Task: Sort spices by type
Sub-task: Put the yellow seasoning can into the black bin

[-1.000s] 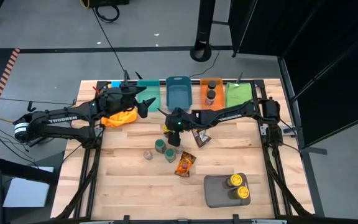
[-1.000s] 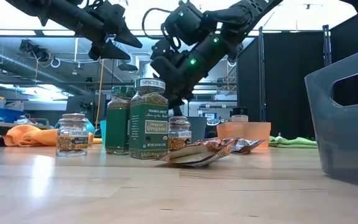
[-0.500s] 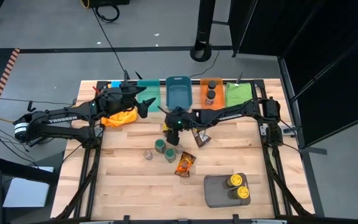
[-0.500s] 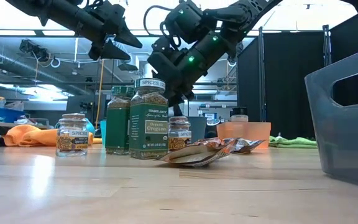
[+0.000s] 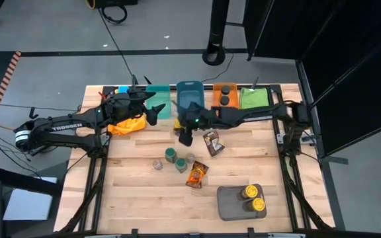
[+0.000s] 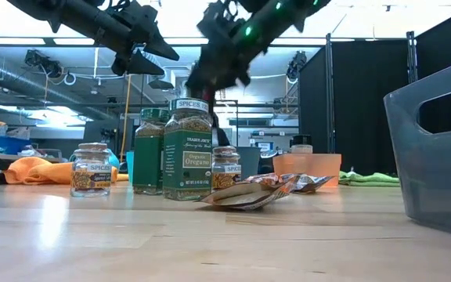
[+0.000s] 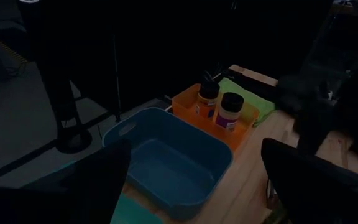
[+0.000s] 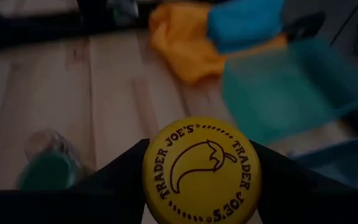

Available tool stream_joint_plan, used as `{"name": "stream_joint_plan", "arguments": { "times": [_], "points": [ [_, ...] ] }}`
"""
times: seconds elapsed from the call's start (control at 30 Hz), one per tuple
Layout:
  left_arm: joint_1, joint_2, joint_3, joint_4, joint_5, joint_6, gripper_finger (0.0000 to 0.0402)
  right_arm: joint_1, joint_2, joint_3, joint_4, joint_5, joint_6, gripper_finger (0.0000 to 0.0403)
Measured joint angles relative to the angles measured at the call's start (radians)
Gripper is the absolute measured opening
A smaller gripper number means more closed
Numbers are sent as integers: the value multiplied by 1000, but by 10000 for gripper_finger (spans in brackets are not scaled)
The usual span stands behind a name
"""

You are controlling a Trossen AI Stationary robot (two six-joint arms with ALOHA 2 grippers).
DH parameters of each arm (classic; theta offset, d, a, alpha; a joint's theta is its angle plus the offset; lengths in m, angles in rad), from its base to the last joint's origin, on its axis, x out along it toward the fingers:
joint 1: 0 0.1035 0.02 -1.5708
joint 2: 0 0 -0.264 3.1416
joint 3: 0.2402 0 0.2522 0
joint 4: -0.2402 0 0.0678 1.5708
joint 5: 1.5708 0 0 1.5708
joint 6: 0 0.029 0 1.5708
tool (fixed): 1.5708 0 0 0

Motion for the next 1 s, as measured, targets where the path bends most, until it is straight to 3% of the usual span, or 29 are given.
{"name": "stream_joint_plan", "arguments": {
  "times": [0.47,0.73,1.0],
  "points": [
    [0,0,0,0,0,0,369,58,-273,0,-195,51,54,235],
    [0,0,0,-1,0,-3,369,209,-389,0,-388,182,204,235],
    [0,0,0,-1,0,-3,369,400,-414,0,-490,232,437,235]
  ]
}}
